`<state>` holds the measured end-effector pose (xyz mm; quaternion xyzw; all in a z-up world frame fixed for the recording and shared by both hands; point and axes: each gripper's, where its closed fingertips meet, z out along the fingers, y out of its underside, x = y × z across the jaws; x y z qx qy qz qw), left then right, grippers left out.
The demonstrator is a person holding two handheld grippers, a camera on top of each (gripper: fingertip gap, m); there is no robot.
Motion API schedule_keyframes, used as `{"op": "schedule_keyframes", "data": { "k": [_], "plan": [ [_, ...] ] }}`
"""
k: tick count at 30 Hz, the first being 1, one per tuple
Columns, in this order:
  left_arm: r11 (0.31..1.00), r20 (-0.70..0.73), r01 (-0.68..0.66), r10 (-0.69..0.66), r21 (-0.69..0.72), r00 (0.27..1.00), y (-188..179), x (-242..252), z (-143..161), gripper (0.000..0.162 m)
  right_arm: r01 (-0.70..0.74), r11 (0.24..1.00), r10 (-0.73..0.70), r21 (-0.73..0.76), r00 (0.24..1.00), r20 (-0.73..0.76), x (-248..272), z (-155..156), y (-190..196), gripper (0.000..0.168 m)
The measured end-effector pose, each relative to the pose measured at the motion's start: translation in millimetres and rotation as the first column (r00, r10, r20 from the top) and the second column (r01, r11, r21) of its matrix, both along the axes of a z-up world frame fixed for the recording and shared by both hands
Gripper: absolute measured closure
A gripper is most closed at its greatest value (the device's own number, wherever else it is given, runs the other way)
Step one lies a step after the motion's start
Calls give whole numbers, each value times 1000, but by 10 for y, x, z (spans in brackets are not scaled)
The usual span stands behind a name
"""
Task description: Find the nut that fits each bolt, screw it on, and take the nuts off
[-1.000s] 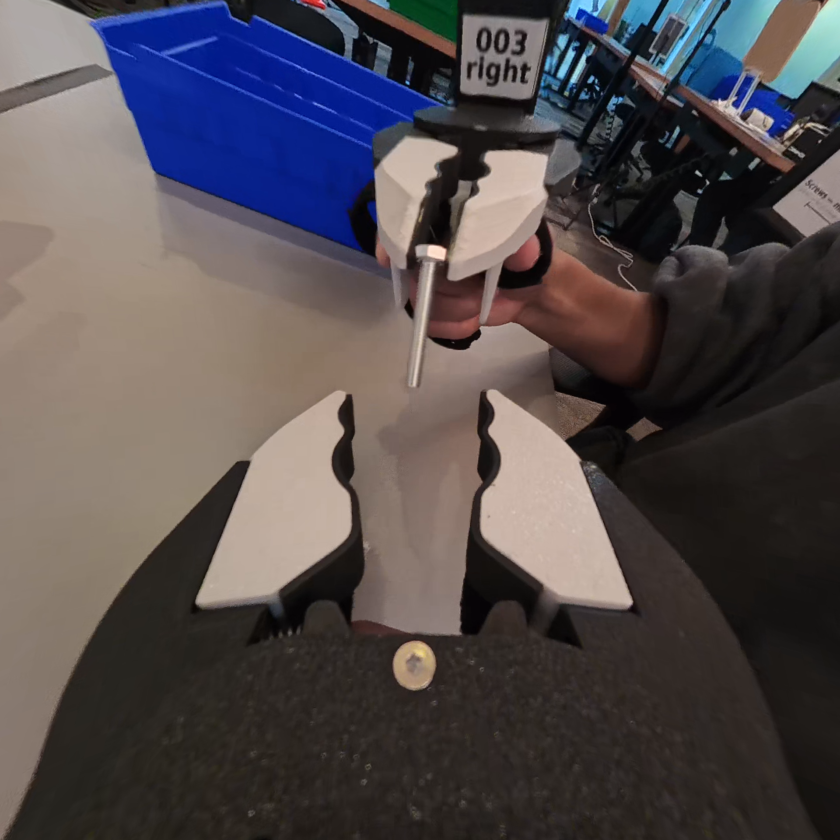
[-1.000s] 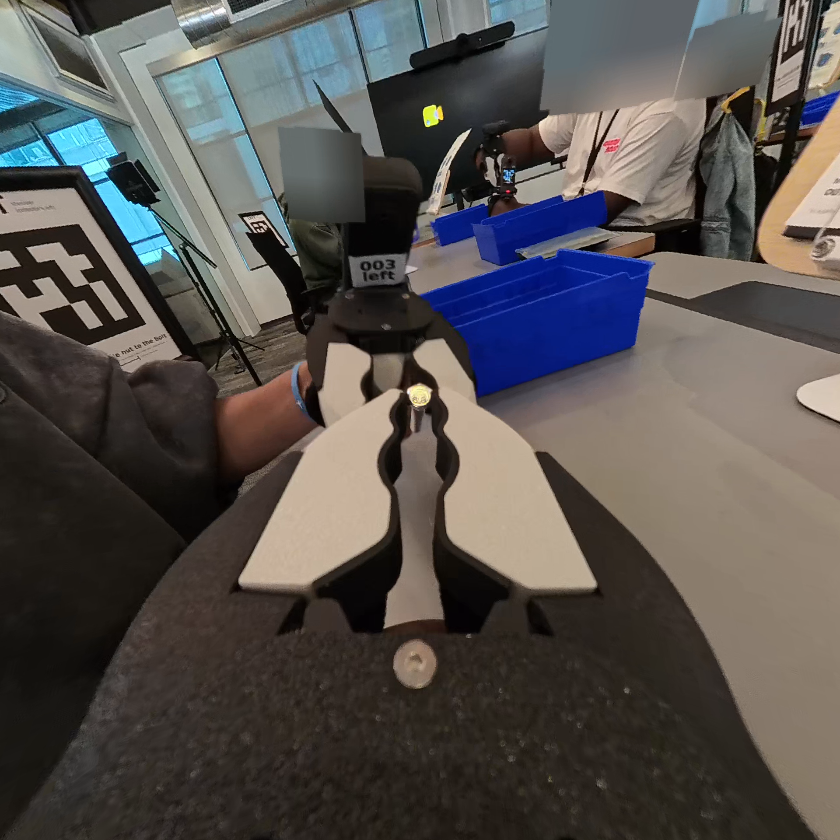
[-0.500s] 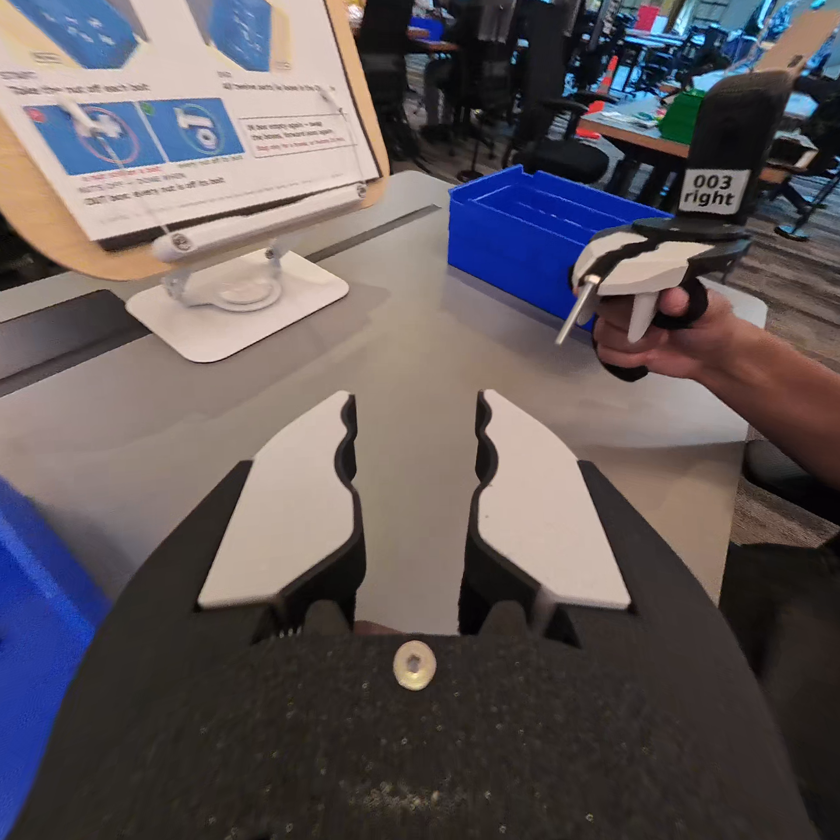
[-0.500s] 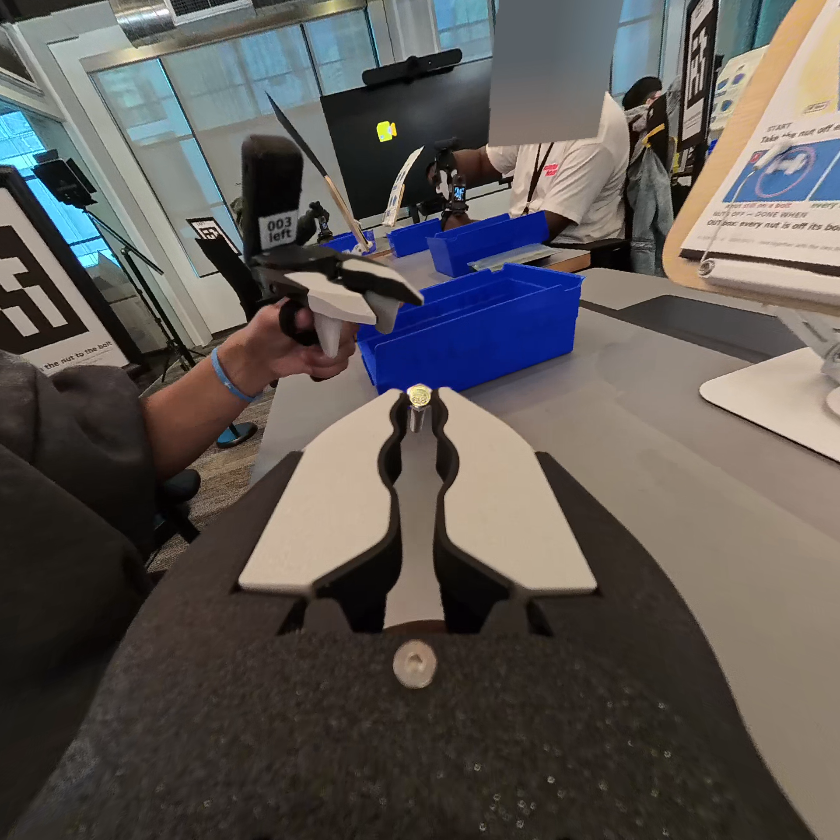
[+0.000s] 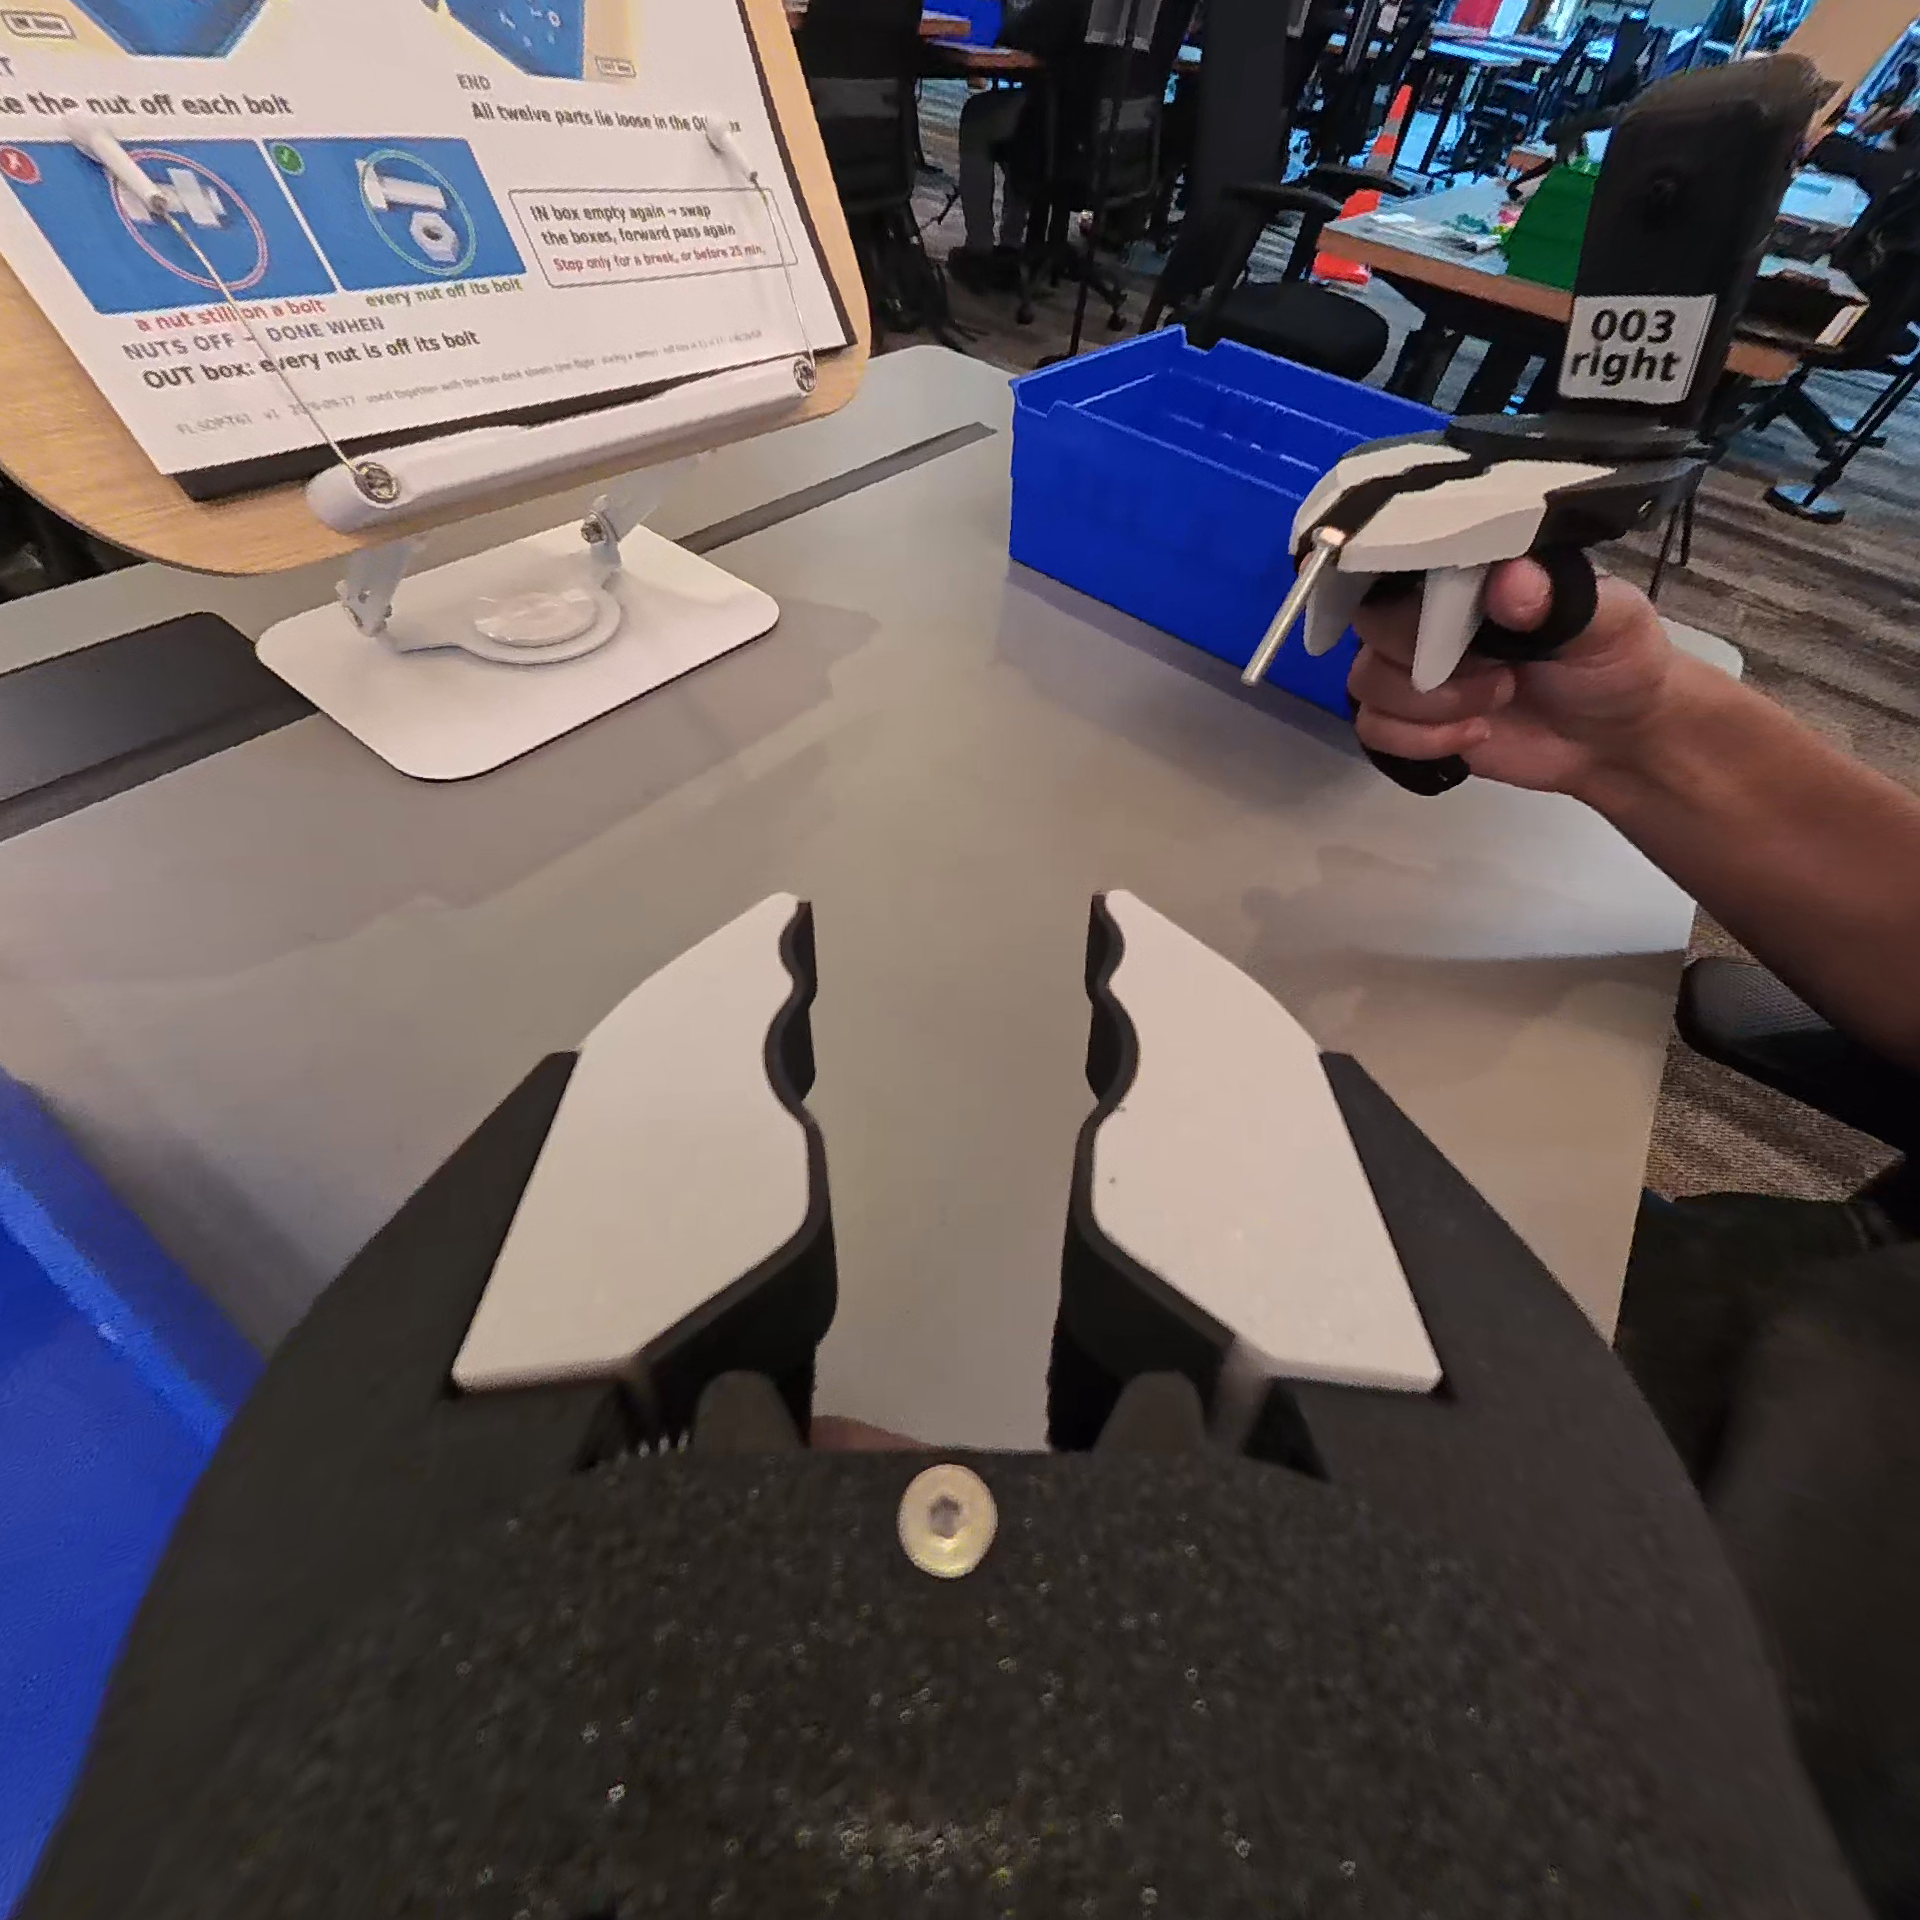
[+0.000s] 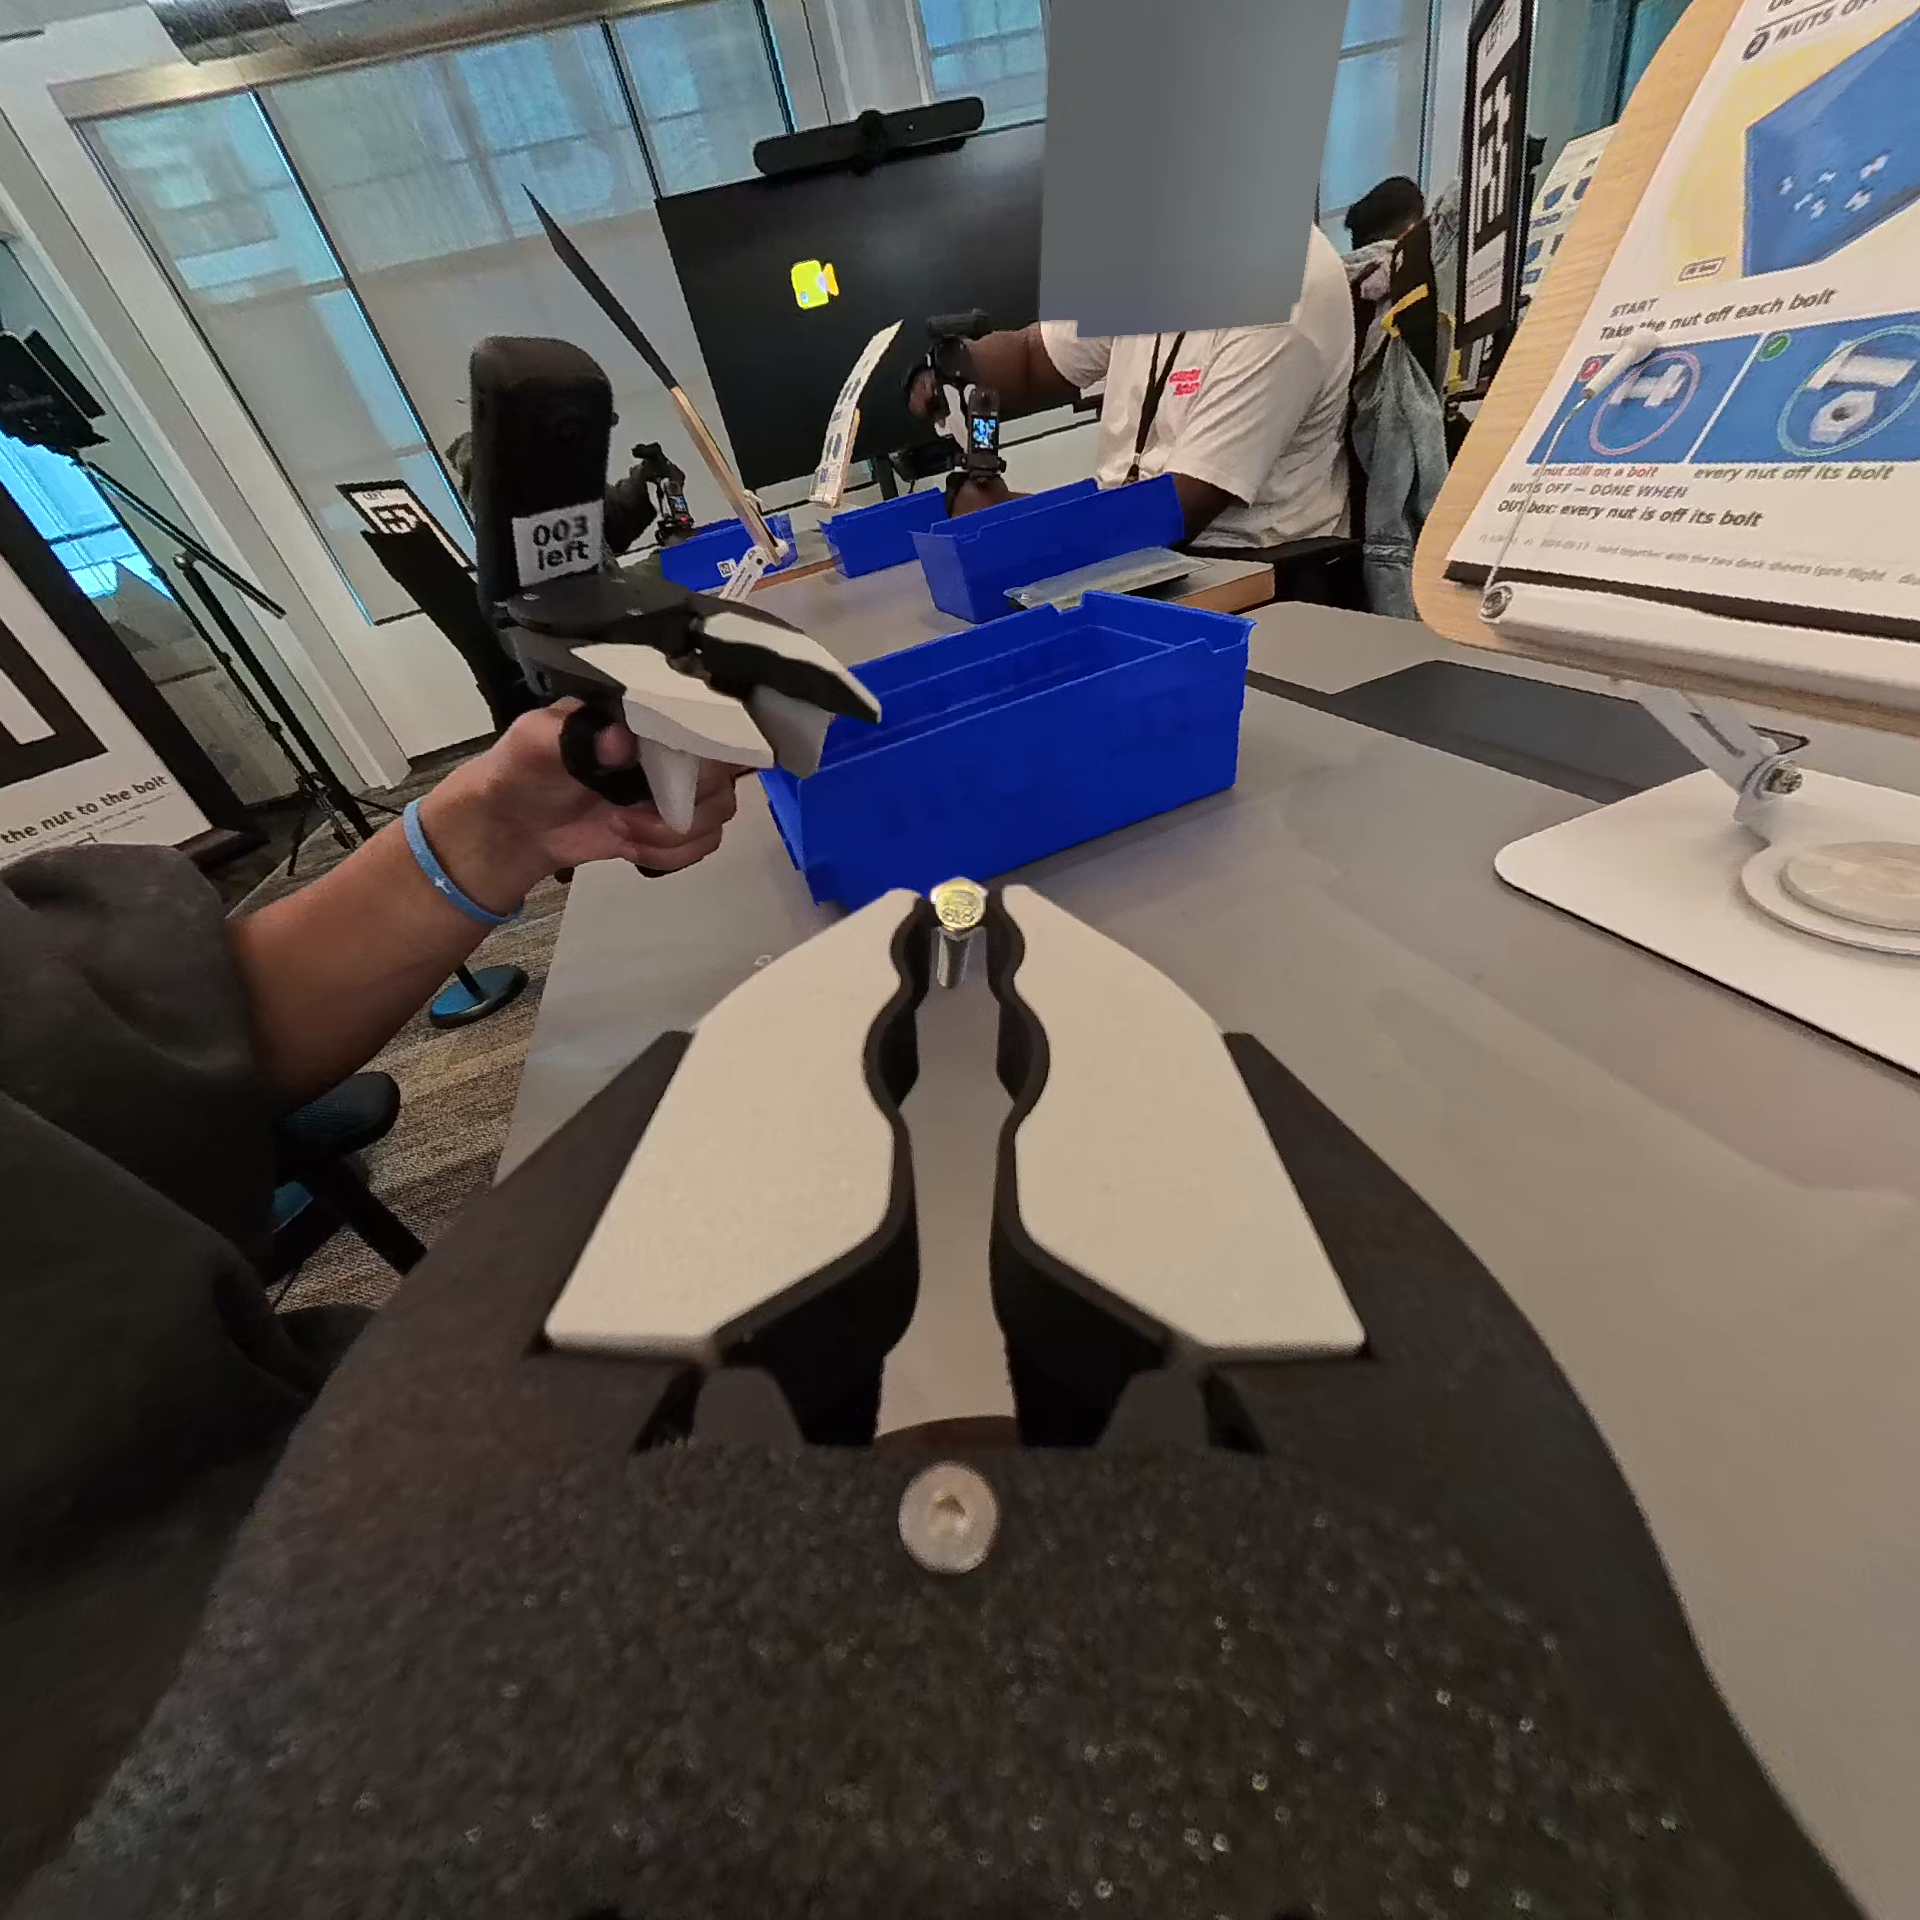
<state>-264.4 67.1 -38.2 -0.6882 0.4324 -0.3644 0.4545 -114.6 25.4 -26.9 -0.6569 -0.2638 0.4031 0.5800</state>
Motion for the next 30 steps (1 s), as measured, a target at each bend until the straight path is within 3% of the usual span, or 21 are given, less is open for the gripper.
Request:
{"op": "schedule_keyframes", "data": {
  "k": [5, 9, 11, 13, 16, 19, 21, 24, 26, 27, 30],
  "plan": [
    [1000, -32, 7, -7, -10, 999, -12, 56, -111, 112, 25, 1000, -25, -6, 999, 43, 27, -41, 31, 158],
    [1000, -77, 26, -28, -15, 997, -74, 141, -229, 112, 124, 992, -123, 4, 983, 134, 251, 152, 22, 158],
    [1000, -114, 30, -29, 5, 993, -97, 167, -278, 112, 309, 949, -314, 63, 912, 265, 737, 355, 53, 158],
    [999, -149, 36, -31, 28, 988, -121, 188, -314, 111, 514, 853, -509, 94, 775, 375, 1474, 505, 59, 158],
    [998, -147, 59, -55, 23, 988, -182, 254, -321, 111, 693, 716, -561, -85, 644, 520, 2524, 278, 69, 158],
    [996, -143, 88, -88, -6, 986, -237, 325, -348, 111, 768, 572, -413, -287, 572, 709, 3201, -304, 66, 158],
    [996, -160, 87, -88, -9, 983, -239, 340, -385, 110, 786, 495, -236, -369, 531, 814, 3412, -625, -33, 158],
    [995, -174, 94, -95, -17, 980, -262, 357, -424, 110, 761, 394, 113, -515, 516, 849, 3465, -1012, -358, 158],
    [995, -179, 101, -103, -22, 978, -276, 373, -444, 109, 786, 334, 268, -521, 451, 851, 3563, -1189, -525, 158],
    [994, -182, 103, -105, -24, 978, -278, 381, -455, 109, 784, 300, 315, -543, 456, 833, 3571, -1270, -587, 158],
    [993, -181, 109, -114, -36, 977, -293, 395, -468, 108, 829, 239, 363, -505, 406, 839, 3731, -1425, -684, 157]
  ]
}}
